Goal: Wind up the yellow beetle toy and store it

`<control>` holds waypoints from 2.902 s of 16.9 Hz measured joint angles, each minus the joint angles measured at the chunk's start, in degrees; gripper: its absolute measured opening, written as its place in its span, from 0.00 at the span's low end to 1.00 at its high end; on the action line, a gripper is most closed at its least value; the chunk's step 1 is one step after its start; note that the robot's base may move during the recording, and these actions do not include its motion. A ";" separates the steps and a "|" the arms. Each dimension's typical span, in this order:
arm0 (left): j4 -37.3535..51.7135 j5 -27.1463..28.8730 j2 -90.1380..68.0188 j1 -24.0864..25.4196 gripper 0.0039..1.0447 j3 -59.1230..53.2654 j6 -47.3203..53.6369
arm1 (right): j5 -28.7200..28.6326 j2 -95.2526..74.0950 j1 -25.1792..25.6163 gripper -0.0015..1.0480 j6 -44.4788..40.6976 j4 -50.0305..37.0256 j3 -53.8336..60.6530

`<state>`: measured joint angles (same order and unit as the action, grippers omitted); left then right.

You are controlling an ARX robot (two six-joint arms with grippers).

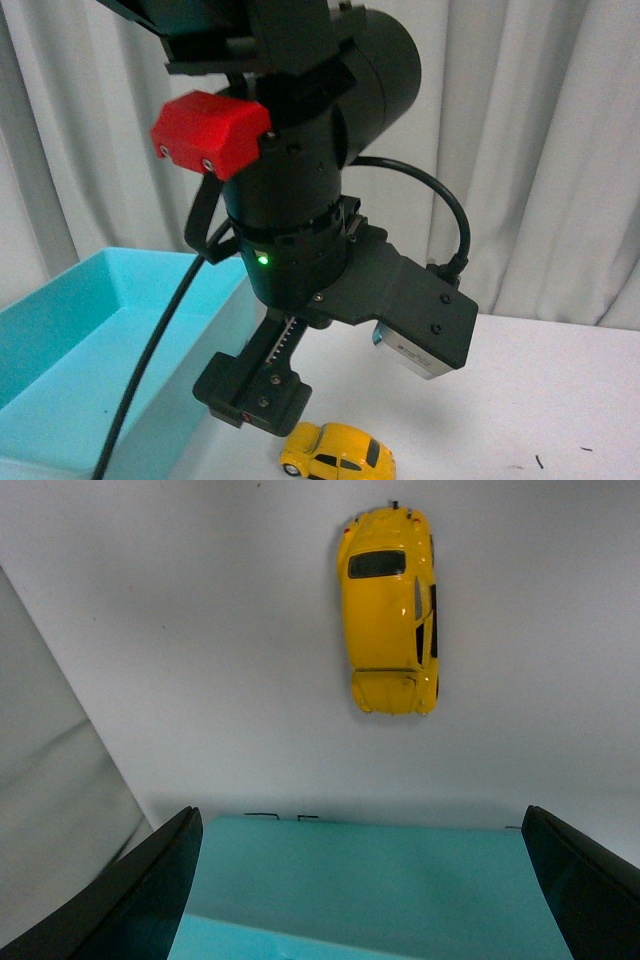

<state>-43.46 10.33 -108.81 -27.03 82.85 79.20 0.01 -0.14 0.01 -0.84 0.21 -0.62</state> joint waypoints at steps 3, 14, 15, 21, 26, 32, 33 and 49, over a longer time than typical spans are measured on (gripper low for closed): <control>-1.05 2.40 -3.54 -0.70 0.94 0.33 -8.66 | 0.00 0.00 0.00 0.94 0.00 0.00 -0.02; 9.49 0.85 -15.72 -2.19 0.94 -0.39 -18.58 | 0.00 0.00 0.00 0.94 0.00 0.00 -0.02; 9.64 0.57 -16.68 -2.19 0.94 0.39 -17.42 | 0.02 0.00 0.00 0.94 0.02 0.00 -0.02; 9.70 -1.11 -19.82 -2.12 0.83 2.01 -14.45 | 0.00 0.00 0.00 0.94 0.00 0.00 -0.02; 10.08 -1.38 -20.44 -0.92 0.40 3.78 -12.33 | 0.00 0.00 0.00 0.94 0.02 0.00 0.00; 4.74 -2.60 -20.46 -1.42 0.38 7.08 -8.83 | 0.00 0.00 0.00 0.94 0.00 0.00 -0.02; 2.86 -4.00 -20.44 -1.75 0.38 8.72 -6.25 | 0.00 0.00 0.00 0.94 0.02 0.00 -0.02; 3.30 -12.79 -3.63 28.06 0.37 15.93 -50.45 | 0.00 0.00 0.00 0.94 0.00 0.00 -0.02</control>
<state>-40.16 -2.46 -112.44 1.04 98.78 28.75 0.01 -0.14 0.01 -0.84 0.21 -0.64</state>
